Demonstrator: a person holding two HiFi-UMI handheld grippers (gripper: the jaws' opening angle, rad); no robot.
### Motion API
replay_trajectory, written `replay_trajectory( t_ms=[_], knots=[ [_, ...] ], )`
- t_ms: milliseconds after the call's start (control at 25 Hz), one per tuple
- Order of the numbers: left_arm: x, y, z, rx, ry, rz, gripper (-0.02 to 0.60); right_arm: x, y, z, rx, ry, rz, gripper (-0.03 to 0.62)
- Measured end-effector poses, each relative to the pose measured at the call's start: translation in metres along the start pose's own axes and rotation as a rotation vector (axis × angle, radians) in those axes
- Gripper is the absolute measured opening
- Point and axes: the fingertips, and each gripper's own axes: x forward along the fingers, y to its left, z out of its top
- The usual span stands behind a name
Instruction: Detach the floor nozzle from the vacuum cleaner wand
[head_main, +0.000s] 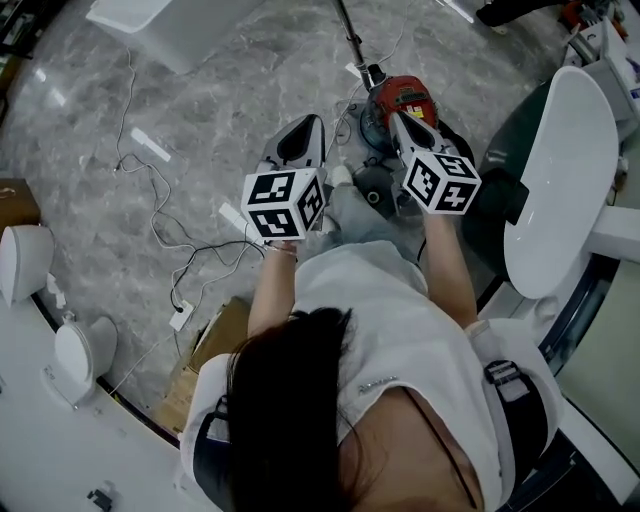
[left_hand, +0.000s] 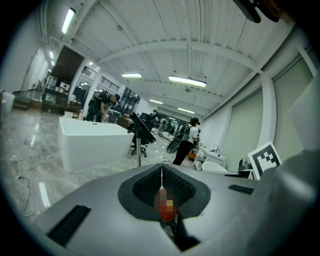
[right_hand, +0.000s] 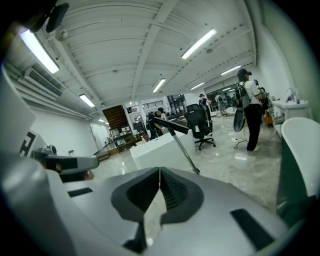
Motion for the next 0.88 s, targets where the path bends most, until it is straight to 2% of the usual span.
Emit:
replay_trajectory(
  t_ms=[240,440,880],
  knots=[
    [0.005,0.020,-0.003,-0.005,0.008,0.056,0.005,0.026,0.014,-0.007,-0.078,0.027,0.052,0.014],
    [0.025,0.029,0.004,0.008,0.021,0.072,0.005,0.048,0.012,0.015,-0.102,-0.018,0.093,0.014],
    [0.091,0.056,0.028,-0.012,0.035,0.092,0.005,0.117,-0.019,0.050,-0.184,0.026,0.073,0.015]
  ],
)
